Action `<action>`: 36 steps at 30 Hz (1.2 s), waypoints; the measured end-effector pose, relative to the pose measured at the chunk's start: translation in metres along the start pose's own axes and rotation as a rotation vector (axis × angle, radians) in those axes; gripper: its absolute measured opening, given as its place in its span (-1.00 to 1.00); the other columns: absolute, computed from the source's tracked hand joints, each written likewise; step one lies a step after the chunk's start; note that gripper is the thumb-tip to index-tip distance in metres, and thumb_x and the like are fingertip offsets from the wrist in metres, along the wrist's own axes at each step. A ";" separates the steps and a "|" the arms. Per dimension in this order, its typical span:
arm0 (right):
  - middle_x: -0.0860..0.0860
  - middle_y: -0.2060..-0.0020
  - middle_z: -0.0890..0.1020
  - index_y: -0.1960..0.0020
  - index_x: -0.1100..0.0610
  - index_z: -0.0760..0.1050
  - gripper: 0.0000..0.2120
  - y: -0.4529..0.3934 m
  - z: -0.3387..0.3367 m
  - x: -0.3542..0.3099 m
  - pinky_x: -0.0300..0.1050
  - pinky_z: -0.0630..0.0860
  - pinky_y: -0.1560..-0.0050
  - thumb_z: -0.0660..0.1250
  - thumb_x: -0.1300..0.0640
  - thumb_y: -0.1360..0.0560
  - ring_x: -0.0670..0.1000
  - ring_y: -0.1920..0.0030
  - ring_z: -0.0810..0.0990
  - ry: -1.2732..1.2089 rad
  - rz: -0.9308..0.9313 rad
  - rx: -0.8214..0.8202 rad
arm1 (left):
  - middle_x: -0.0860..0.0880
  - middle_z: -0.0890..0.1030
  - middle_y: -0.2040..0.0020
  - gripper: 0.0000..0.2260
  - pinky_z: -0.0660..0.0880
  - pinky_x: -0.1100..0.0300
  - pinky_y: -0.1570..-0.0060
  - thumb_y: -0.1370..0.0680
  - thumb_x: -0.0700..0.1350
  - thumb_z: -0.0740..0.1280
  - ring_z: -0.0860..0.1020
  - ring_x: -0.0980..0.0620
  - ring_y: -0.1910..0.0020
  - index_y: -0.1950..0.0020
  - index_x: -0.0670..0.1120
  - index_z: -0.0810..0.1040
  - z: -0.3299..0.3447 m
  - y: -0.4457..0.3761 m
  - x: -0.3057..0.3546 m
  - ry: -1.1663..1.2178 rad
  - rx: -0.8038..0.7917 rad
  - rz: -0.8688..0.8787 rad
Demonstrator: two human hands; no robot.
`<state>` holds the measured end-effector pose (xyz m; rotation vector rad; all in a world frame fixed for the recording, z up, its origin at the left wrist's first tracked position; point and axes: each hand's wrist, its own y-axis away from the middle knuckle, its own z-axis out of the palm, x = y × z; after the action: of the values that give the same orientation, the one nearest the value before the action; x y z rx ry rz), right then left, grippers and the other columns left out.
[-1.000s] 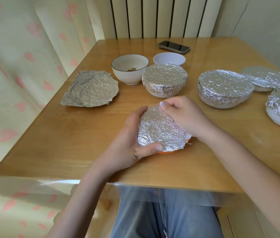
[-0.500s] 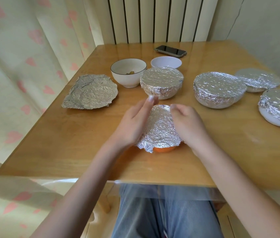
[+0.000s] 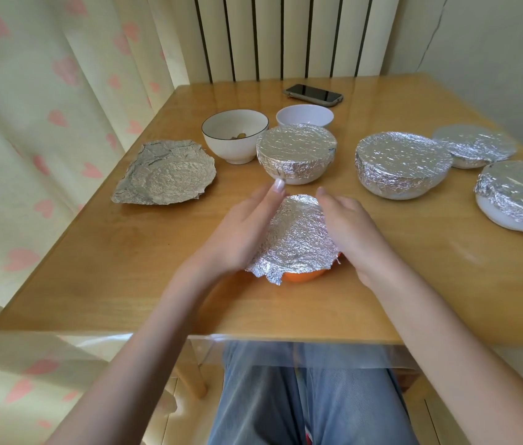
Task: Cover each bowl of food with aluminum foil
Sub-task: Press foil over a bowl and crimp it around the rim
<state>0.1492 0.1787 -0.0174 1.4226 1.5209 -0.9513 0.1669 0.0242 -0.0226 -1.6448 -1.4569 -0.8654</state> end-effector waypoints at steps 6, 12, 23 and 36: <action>0.14 -0.07 0.63 -0.04 0.21 0.56 -0.65 0.009 -0.007 0.013 0.06 0.41 -0.29 0.11 -0.01 -0.63 0.07 -0.16 0.57 -0.261 0.082 0.033 | 0.13 0.16 -0.56 0.05 0.19 0.24 -0.47 -0.18 0.42 0.49 0.18 0.32 -0.48 -0.53 0.27 0.02 -0.027 0.018 -0.009 -0.038 -0.332 0.083; 0.18 -0.14 0.58 -0.13 0.24 0.51 -0.72 0.005 0.017 0.000 0.00 0.44 -0.20 0.15 0.08 -0.61 0.17 -0.20 0.50 -0.369 0.093 0.040 | 0.13 0.34 -0.45 0.13 0.27 0.14 -0.46 -0.10 0.26 0.55 0.34 0.23 -0.40 -0.57 0.12 0.08 -0.011 0.029 -0.006 -0.100 -0.142 0.014; -0.01 -0.28 0.54 -0.21 0.04 0.55 -0.64 -0.037 0.017 0.010 0.09 0.31 -0.40 0.19 -0.13 -0.56 0.01 -0.33 0.45 -0.198 0.035 -0.273 | -0.03 0.11 -0.56 0.26 0.01 0.55 -0.14 -0.14 0.20 0.58 0.13 0.13 -0.49 -0.61 -0.09 -0.11 0.021 0.047 0.002 -0.101 0.196 -0.134; 0.01 -0.13 0.63 -0.18 0.11 0.57 -0.47 -0.028 -0.001 0.004 -0.01 0.37 -0.34 -0.07 -0.16 -0.64 -0.05 -0.17 0.56 -0.202 -0.049 -0.032 | 0.13 -0.25 -0.59 0.18 -0.28 -0.01 -0.50 -0.14 0.54 0.23 -0.30 0.12 -0.54 -0.55 0.17 -0.34 -0.003 0.065 0.012 -0.223 0.241 -0.067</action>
<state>0.1208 0.1788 -0.0207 1.2322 1.4190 -1.0625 0.2324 0.0231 -0.0174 -1.5545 -1.7049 -0.5295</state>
